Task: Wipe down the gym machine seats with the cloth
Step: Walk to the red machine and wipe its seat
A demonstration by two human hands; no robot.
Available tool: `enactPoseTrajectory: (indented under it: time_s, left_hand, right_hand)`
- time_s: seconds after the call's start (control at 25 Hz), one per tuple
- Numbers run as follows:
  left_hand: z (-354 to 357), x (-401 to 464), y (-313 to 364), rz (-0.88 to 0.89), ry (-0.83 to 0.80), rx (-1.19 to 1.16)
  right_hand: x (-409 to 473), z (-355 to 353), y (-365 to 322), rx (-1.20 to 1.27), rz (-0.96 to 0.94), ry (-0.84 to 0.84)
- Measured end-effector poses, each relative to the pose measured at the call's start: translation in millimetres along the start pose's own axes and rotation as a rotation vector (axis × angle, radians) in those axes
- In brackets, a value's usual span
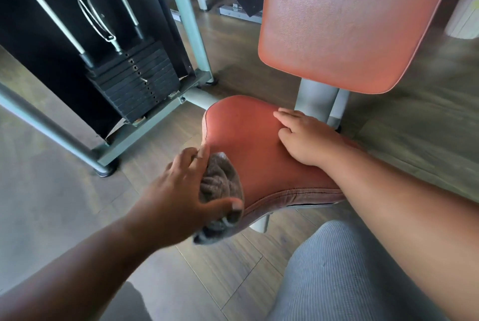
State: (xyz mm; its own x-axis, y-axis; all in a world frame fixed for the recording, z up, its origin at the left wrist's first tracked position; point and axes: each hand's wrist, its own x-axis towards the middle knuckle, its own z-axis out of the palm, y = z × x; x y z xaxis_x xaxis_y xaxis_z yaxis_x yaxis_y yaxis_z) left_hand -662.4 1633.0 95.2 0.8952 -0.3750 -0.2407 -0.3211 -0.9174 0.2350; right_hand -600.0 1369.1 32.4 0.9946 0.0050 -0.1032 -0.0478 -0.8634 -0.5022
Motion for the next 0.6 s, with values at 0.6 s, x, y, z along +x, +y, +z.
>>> enactPoseTrajectory:
  time_s: [0.6]
  left_hand:
    - [8.8,34.3,69.0,0.434,0.02,0.018]
  right_hand:
    - [-28.4,-21.5,8.3,0.71,0.146,0.404]
